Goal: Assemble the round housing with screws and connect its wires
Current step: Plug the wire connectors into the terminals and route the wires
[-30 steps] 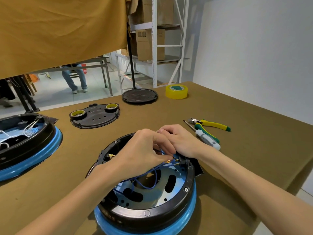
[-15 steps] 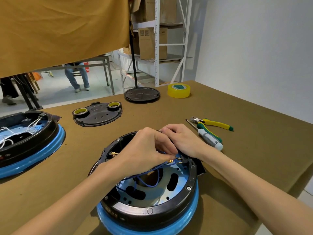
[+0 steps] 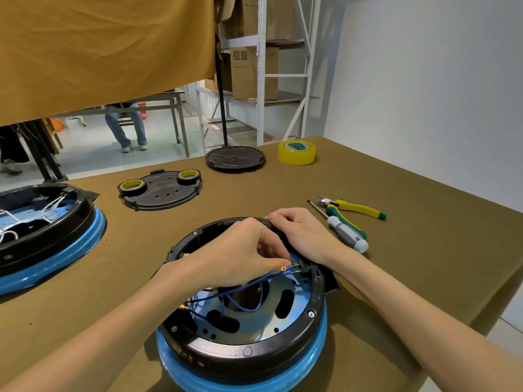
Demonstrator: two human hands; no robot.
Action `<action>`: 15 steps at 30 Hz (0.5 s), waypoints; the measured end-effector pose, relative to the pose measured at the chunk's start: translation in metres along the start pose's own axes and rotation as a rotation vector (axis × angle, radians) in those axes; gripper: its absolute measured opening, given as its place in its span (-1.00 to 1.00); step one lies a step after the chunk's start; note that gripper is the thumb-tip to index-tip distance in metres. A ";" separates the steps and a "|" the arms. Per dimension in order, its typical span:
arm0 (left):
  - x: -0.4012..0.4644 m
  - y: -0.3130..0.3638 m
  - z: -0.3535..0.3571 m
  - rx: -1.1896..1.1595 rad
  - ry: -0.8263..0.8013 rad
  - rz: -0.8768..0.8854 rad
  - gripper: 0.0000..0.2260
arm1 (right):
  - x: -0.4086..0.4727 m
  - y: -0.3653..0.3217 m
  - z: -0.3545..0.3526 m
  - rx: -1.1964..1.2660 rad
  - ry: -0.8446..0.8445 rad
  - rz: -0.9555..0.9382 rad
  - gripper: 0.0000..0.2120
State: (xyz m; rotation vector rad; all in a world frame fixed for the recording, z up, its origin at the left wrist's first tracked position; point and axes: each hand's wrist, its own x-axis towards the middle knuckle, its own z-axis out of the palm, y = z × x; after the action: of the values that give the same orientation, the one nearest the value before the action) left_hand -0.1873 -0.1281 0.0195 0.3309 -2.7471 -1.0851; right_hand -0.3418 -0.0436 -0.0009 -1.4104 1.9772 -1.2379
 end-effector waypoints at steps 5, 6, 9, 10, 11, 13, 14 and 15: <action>0.003 0.003 -0.003 0.030 -0.020 -0.069 -0.87 | 0.002 0.004 0.000 0.009 0.013 0.013 -0.65; 0.004 0.004 -0.002 0.032 -0.015 -0.072 -0.87 | 0.003 0.004 0.000 0.014 0.016 0.018 -0.65; 0.005 0.005 0.001 0.040 -0.003 -0.082 -0.88 | 0.004 0.002 0.001 0.012 0.025 0.046 -0.64; 0.006 0.005 0.001 0.035 -0.009 -0.083 -0.88 | 0.004 0.002 0.001 0.001 0.028 0.054 -0.65; 0.006 0.005 0.002 0.022 -0.016 -0.089 -0.88 | 0.004 0.001 0.001 -0.008 0.029 0.061 -0.65; 0.006 0.005 0.001 -0.010 -0.021 -0.099 -0.89 | 0.005 0.000 0.002 -0.014 0.027 0.069 -0.66; 0.005 0.005 0.001 -0.020 -0.021 -0.100 -0.89 | 0.005 -0.001 0.002 -0.018 0.028 0.071 -0.66; 0.005 0.006 0.001 -0.026 -0.018 -0.098 -0.89 | 0.005 -0.001 0.002 -0.026 0.031 0.069 -0.66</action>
State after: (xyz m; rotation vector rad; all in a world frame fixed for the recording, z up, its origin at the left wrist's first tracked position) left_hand -0.1930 -0.1245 0.0233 0.4593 -2.7557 -1.1519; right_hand -0.3415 -0.0489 -0.0001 -1.3314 2.0517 -1.2151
